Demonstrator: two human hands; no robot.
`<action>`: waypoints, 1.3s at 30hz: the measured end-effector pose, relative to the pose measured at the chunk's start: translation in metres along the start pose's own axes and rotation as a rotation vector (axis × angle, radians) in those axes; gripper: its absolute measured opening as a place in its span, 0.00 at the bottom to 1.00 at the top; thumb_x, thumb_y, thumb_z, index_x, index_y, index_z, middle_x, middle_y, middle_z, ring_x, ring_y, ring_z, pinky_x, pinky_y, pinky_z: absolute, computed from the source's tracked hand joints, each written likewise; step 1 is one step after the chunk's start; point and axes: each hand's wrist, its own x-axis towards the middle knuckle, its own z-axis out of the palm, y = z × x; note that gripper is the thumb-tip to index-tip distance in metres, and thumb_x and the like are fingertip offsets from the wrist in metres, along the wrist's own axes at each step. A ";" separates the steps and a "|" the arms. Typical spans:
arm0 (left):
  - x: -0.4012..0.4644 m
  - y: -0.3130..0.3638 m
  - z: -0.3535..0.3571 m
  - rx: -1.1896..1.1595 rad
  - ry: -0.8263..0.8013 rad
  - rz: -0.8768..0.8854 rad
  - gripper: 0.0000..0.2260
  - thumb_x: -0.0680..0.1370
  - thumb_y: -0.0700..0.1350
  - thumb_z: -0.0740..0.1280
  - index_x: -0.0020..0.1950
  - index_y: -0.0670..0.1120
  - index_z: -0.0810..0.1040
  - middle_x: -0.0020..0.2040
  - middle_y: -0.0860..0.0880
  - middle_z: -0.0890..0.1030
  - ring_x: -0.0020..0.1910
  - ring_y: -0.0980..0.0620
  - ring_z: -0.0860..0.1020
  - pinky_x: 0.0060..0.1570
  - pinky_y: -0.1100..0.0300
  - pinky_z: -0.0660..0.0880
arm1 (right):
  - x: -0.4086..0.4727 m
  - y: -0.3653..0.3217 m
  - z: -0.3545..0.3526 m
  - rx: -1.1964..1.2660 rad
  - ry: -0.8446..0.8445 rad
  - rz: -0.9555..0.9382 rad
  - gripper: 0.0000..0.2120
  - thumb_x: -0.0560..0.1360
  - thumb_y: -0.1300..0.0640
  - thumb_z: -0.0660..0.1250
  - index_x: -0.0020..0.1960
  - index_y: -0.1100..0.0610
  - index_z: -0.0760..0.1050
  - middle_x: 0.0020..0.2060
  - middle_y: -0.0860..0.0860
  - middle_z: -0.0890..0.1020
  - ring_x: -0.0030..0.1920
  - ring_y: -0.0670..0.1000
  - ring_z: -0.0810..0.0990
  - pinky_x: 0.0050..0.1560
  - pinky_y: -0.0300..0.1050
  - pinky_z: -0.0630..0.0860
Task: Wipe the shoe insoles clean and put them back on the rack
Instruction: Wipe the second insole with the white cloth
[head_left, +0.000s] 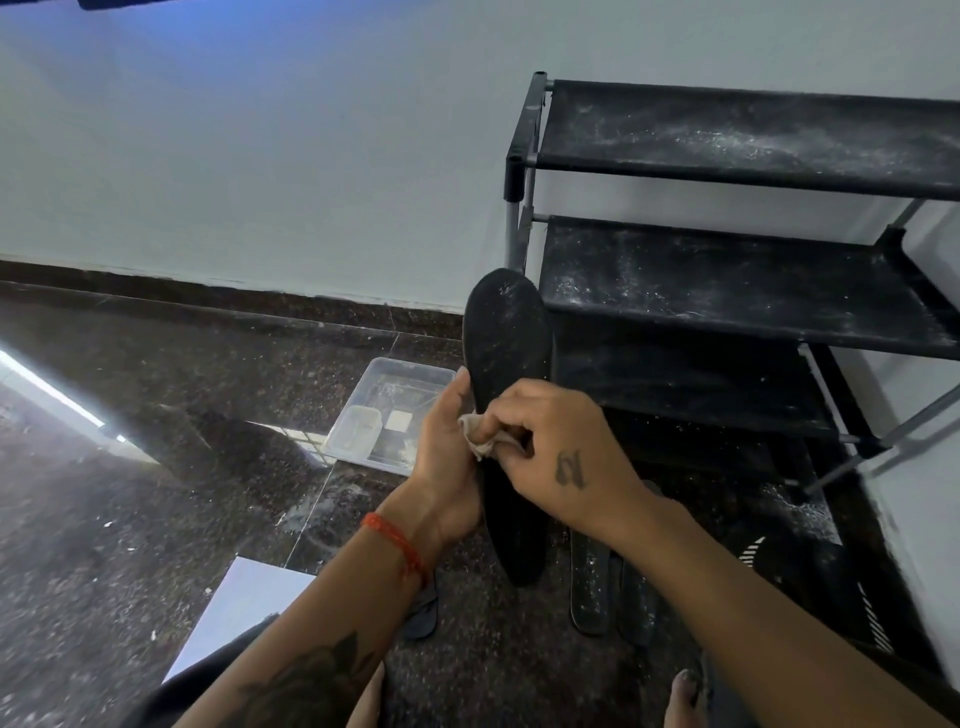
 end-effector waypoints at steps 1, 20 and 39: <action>0.001 -0.001 -0.001 0.014 0.003 -0.007 0.27 0.78 0.64 0.55 0.50 0.42 0.80 0.44 0.43 0.81 0.45 0.47 0.80 0.54 0.53 0.75 | 0.001 0.002 -0.002 -0.016 -0.003 0.003 0.09 0.66 0.65 0.68 0.38 0.51 0.80 0.38 0.46 0.79 0.37 0.47 0.77 0.37 0.49 0.76; 0.002 -0.004 0.004 0.075 -0.026 -0.022 0.30 0.80 0.63 0.49 0.52 0.42 0.81 0.43 0.43 0.83 0.38 0.48 0.82 0.40 0.56 0.79 | 0.010 0.020 -0.016 -0.237 0.023 0.069 0.10 0.71 0.65 0.65 0.44 0.53 0.83 0.43 0.50 0.81 0.42 0.51 0.78 0.43 0.49 0.77; -0.006 0.001 0.006 -0.012 -0.069 0.002 0.23 0.82 0.57 0.51 0.59 0.45 0.80 0.48 0.42 0.83 0.42 0.45 0.82 0.42 0.50 0.80 | 0.013 0.031 -0.028 -0.138 0.205 0.143 0.10 0.69 0.65 0.69 0.44 0.53 0.83 0.42 0.47 0.81 0.40 0.46 0.79 0.42 0.40 0.77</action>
